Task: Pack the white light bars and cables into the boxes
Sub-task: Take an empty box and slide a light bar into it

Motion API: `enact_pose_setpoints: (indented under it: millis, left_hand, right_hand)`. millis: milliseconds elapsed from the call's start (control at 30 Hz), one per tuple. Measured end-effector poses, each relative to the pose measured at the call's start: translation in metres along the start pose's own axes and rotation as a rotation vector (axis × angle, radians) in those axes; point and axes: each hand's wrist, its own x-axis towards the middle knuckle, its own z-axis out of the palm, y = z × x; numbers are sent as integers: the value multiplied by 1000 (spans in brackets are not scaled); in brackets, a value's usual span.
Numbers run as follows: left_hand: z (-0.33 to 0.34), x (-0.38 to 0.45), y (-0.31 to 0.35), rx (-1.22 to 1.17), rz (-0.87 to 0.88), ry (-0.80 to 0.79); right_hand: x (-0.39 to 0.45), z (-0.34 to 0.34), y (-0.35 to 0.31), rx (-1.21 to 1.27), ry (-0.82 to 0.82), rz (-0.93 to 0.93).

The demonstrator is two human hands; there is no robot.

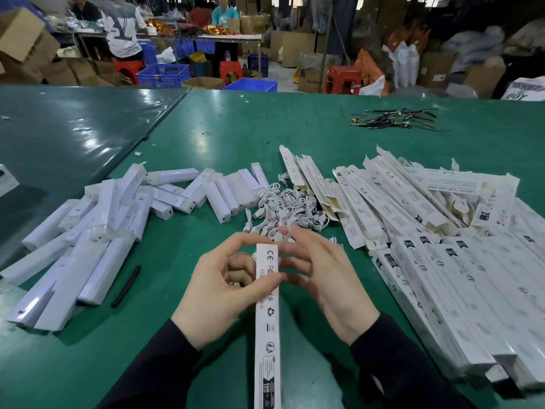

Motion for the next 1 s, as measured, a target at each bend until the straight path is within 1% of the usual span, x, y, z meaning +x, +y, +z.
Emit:
enact_pose_setpoints:
  millis: [67, 167, 333, 400, 467, 533, 633, 733, 867, 1000]
  left_hand:
    - [1, -1, 0, 35, 42, 8]
    - [1, -2, 0, 30, 72, 11]
    - [0, 3, -3, -32, 64, 58]
    - [0, 3, -4, -47, 72, 44]
    - [2, 2, -3, -55, 73, -3]
    - [3, 2, -4, -66, 45, -42]
    - [2, 2, -3, -104, -13, -97]
    - [3, 2, -1, -175, -20, -153]
    - [4, 2, -1, -209, -3, -141]
    - [6, 2, -7, -172, -32, -131]
  right_hand:
    - [0, 1, 0, -23, -34, -17]
    - [-1, 5, 4, -49, -36, -34]
    - [-1, 2, -1, 129, -50, 3]
    - [-2, 1, -2, 175, -67, 16]
    - [-2, 0, -2, 187, -61, 18]
    - [-2, -1, -2, 183, -57, 5]
    - [-1, 0, -2, 119, -47, -27]
    - [-1, 1, -1, 16, -17, -92]
    - [0, 1, 4, -120, 15, -193]
    - [1, 0, 8, -218, 21, -221]
